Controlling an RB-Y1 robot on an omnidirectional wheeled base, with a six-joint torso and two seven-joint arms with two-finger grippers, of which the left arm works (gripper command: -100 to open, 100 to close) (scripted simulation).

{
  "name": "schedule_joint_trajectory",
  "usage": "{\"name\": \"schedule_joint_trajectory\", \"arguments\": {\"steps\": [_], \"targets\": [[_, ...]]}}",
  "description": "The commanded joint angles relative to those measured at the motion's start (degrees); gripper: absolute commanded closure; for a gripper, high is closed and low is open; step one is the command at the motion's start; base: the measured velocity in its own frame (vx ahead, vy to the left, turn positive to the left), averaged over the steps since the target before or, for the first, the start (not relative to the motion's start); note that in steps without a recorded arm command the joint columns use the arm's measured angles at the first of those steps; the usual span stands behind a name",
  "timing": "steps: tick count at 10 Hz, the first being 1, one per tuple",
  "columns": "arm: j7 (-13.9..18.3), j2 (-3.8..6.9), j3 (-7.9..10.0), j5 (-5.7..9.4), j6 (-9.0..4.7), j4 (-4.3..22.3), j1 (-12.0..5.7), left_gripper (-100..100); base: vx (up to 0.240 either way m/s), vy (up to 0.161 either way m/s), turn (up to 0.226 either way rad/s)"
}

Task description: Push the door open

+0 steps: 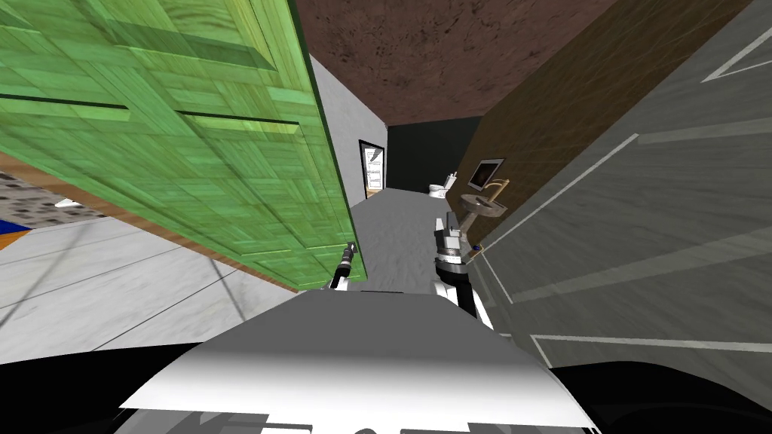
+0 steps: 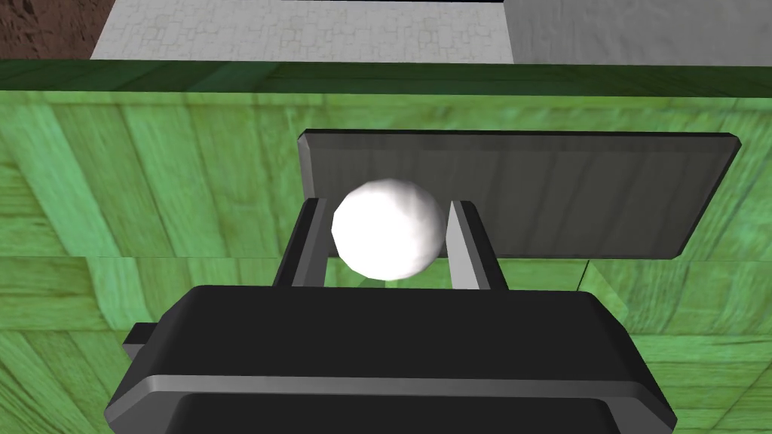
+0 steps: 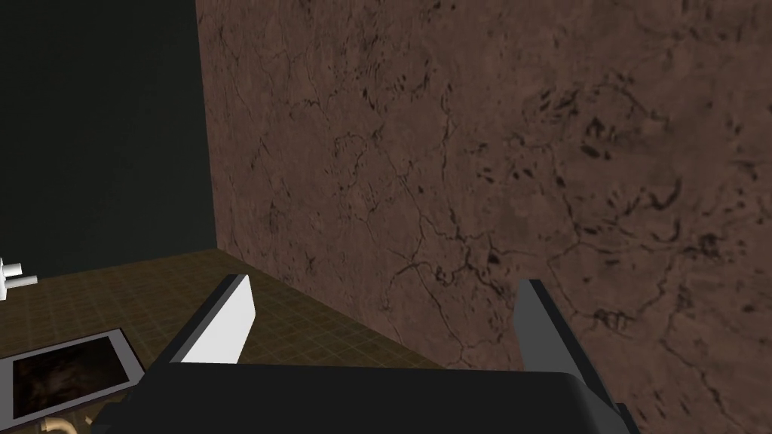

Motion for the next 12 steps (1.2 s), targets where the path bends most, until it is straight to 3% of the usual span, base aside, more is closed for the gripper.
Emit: {"name": "schedule_joint_trajectory", "arguments": {"steps": [1,9,12], "targets": [[0.0,0.67,0.89,0.29,-0.29,0.0,-0.4,100,0.212,-0.024,0.071],[0.5,1.85,2.77,0.85,-0.53,1.0,-0.65,100,0.127,-0.036,0.052],[1.0,2.89,4.49,1.35,-0.75,2.0,-0.89,100,0.164,-0.055,0.101]]}}
